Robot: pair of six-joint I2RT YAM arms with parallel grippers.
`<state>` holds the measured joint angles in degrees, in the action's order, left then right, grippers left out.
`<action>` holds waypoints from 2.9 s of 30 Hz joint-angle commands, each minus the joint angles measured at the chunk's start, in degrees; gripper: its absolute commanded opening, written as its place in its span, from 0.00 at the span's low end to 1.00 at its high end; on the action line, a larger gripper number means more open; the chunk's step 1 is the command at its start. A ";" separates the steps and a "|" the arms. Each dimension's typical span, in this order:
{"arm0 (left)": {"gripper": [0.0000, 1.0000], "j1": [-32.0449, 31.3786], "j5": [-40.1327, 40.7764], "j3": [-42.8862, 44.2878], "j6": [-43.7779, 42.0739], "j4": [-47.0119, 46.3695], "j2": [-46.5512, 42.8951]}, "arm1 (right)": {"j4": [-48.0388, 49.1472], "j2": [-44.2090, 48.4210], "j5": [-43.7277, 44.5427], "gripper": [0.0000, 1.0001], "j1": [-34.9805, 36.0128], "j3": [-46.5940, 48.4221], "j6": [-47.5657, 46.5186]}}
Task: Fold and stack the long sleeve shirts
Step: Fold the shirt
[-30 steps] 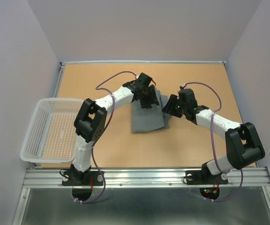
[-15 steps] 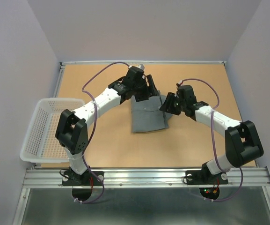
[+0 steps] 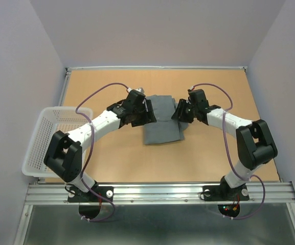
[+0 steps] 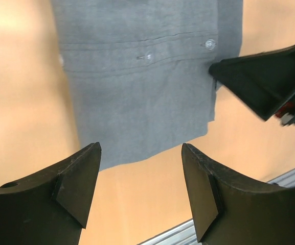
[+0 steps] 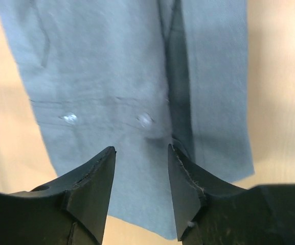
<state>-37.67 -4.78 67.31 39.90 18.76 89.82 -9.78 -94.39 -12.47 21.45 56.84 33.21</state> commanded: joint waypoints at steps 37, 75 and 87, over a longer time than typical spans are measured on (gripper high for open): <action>0.74 6.56 0.64 -11.06 -4.74 -1.36 -9.66 | 3.72 -8.36 1.57 0.15 -0.45 9.25 -1.48; 0.61 6.65 -7.70 8.62 -5.27 -14.27 10.36 | -3.93 -9.76 10.18 0.01 -4.14 13.91 -14.58; 0.53 8.84 -13.66 23.83 -7.29 -23.85 26.53 | -5.95 -11.08 10.44 0.01 -4.14 17.60 -17.21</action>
<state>-29.43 -13.23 86.94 34.06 0.54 113.40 -15.20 -104.55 -3.60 17.58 70.30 17.82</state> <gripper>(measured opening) 0.534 0.077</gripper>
